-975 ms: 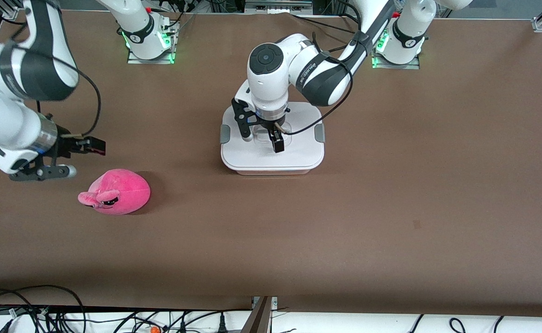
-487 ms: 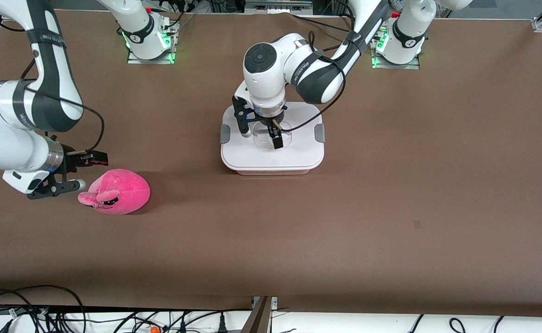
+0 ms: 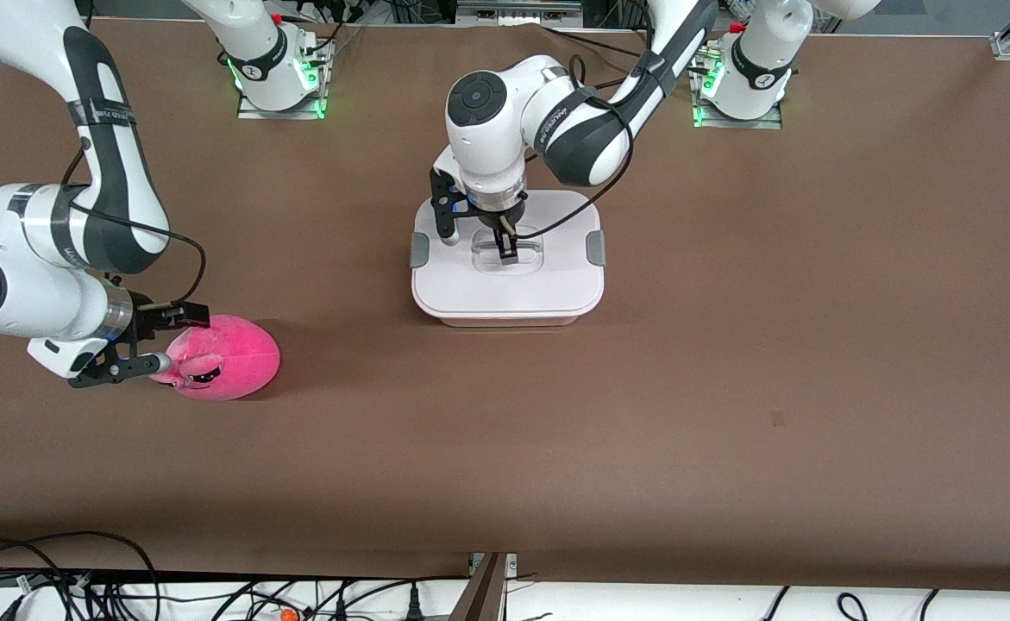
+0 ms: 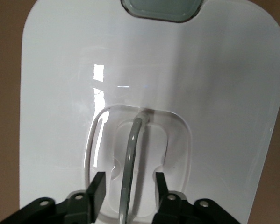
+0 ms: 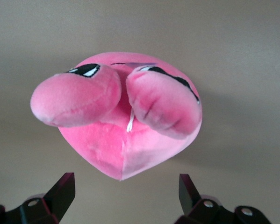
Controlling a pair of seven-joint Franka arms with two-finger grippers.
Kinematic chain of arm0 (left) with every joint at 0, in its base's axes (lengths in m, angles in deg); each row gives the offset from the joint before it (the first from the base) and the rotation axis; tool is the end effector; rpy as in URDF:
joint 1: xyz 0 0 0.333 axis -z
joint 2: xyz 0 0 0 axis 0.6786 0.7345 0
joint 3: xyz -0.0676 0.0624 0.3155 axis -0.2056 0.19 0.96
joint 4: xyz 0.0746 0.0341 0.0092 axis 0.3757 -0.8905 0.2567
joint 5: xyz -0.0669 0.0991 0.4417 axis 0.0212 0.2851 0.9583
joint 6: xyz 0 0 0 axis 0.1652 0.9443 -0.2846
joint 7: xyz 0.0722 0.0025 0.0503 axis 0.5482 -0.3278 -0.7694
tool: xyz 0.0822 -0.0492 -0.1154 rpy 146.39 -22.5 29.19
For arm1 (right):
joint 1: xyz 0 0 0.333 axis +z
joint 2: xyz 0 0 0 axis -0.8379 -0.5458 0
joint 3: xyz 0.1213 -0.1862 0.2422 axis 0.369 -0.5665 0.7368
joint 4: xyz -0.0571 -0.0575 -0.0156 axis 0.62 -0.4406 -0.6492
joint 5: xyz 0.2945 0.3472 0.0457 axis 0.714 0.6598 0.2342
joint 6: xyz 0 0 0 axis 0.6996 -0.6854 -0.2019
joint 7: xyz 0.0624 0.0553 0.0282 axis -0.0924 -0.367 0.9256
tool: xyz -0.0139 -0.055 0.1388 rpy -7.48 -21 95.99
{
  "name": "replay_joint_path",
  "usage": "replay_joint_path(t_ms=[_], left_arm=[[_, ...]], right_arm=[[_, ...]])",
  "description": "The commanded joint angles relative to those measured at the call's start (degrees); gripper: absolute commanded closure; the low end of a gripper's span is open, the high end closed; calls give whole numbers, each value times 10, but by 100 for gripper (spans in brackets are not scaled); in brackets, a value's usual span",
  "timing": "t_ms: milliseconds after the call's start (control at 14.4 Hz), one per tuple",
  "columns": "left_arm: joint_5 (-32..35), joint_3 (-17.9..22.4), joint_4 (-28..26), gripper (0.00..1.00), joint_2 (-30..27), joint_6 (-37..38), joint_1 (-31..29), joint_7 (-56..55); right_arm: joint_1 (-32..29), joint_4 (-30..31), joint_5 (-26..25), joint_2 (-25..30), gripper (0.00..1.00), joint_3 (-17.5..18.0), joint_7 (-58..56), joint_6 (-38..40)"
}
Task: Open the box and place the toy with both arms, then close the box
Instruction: 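Grasp the lid handle with the left gripper while the right gripper grasps the toy, then lift the white lid off with the left gripper and set it aside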
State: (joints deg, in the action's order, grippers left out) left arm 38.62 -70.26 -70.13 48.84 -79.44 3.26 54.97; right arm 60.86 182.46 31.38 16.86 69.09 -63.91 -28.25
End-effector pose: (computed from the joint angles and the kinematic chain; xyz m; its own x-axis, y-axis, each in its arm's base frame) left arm 0.5095 -0.5740 0.2833 0.1661 -0.9835 -0.0718 -0.9856 -0.1631 -0.0454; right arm 0.7075 -0.0034 0.2665 0.9677 0.2035 -0.1488 0.2028 -0.9790 -0.0202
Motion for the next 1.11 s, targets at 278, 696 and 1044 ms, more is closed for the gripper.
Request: replay_joint_path(t_ms=[278,696,1044], left_arm=[[16,6,-15,100,-30,32,13,-26],[16,6,-4,100,-38,33,8,-23],[7,6,37,100,-46,104,-16,17]], right_arm=[[4,-1,7,-25,6,2,24,-38],[9,4,6,-37,41,2,40,-51],[8,2,6,-36,85,2,39,-46]])
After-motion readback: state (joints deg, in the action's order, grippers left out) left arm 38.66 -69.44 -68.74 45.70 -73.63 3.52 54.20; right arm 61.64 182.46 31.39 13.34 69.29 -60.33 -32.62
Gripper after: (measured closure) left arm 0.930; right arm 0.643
